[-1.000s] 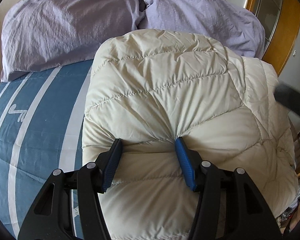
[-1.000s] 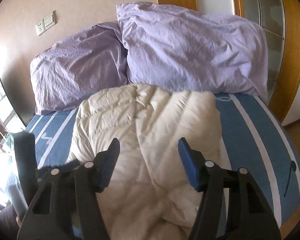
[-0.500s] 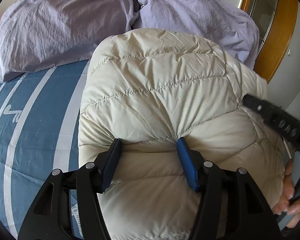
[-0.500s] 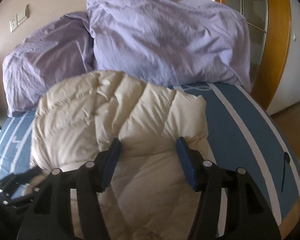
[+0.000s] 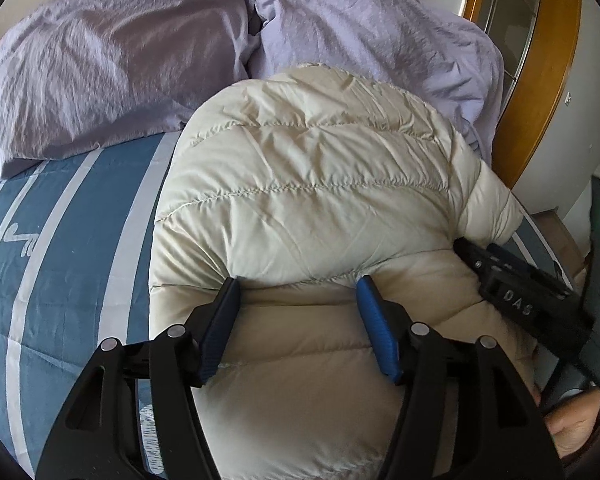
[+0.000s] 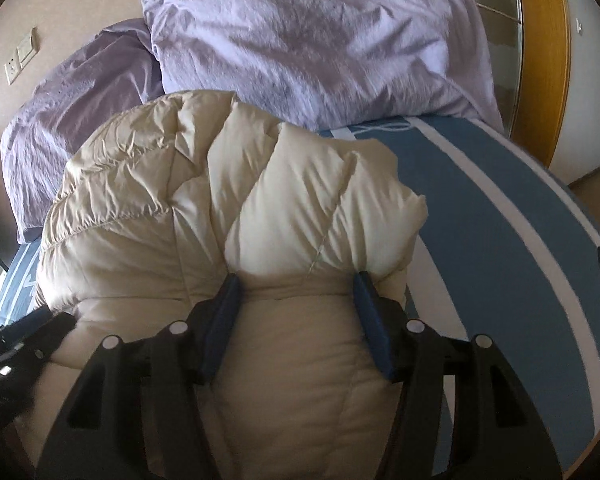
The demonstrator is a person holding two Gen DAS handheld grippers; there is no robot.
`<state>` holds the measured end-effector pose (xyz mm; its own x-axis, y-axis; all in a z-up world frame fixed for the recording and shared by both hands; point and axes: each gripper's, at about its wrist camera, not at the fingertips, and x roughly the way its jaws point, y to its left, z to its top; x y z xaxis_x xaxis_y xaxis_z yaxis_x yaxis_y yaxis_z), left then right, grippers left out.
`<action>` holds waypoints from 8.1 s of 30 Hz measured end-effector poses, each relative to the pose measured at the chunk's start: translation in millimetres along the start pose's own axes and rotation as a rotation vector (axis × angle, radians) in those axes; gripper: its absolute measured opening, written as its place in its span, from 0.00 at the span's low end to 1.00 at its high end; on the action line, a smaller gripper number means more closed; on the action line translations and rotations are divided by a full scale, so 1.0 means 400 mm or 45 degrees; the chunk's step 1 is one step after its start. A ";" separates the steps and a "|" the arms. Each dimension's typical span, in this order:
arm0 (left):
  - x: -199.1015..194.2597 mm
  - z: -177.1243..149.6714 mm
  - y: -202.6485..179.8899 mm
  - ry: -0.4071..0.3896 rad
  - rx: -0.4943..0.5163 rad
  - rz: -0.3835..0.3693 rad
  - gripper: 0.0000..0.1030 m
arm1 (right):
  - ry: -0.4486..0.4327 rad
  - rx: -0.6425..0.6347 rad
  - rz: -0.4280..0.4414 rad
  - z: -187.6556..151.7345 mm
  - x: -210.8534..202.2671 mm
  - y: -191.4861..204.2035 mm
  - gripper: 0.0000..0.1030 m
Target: Fold large clothes
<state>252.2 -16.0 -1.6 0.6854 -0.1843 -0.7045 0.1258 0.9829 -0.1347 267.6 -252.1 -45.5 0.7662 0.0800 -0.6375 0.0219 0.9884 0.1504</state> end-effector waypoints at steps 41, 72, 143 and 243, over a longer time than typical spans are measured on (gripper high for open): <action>0.195 0.111 -0.042 -0.072 0.127 0.488 0.76 | 0.027 0.033 0.024 -0.005 0.013 -0.026 0.60; 0.193 0.107 -0.007 -0.065 0.035 0.419 0.81 | -0.053 0.061 -0.188 0.119 0.102 0.005 0.77; 0.148 0.043 0.235 0.234 -0.563 -0.318 0.88 | 0.460 0.362 0.614 0.048 0.122 -0.132 0.98; 0.161 0.153 0.354 -0.111 -0.089 0.369 0.86 | 0.040 -0.378 0.234 0.140 0.253 0.399 0.66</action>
<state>358.1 111.5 -23.6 0.7449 0.1080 -0.6584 -0.1316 0.9912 0.0137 384.6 -93.6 -43.6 0.7196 0.2597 -0.6440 -0.3060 0.9511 0.0416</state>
